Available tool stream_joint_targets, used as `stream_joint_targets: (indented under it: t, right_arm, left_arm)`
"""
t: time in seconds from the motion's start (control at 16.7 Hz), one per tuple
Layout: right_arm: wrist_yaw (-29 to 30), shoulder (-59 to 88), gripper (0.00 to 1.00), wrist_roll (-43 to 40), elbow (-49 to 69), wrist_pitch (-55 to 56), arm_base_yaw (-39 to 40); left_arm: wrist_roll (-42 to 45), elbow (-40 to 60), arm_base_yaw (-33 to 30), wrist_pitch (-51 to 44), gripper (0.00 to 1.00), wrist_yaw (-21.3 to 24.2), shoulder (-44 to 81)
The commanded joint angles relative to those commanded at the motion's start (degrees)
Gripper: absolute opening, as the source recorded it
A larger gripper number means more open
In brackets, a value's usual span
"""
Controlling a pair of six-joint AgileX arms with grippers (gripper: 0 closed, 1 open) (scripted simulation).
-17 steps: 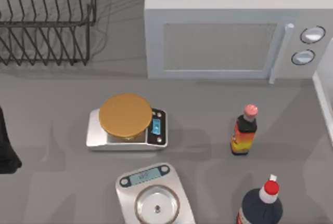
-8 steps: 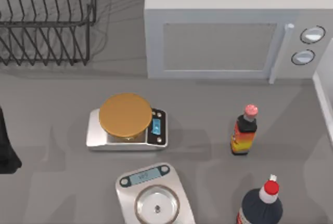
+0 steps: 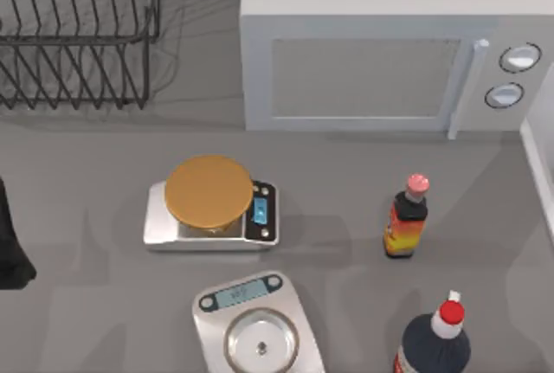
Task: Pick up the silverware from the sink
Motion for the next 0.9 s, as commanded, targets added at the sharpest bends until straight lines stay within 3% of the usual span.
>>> stream_joint_targets:
  t: [0.54,0.9]
  right_arm:
    - [-0.7,-2.74,0.0,0.59,1.47,-1.63,0.16]
    - [-0.76,-6.52,0.0,0.46,12.53,-17.48,0.06]
  left_arm:
    - [0.0,0.0,0.0,0.0,1.0,0.0,0.0]
    - [0.0,0.0,0.0,0.0,1.0,0.0,0.0]
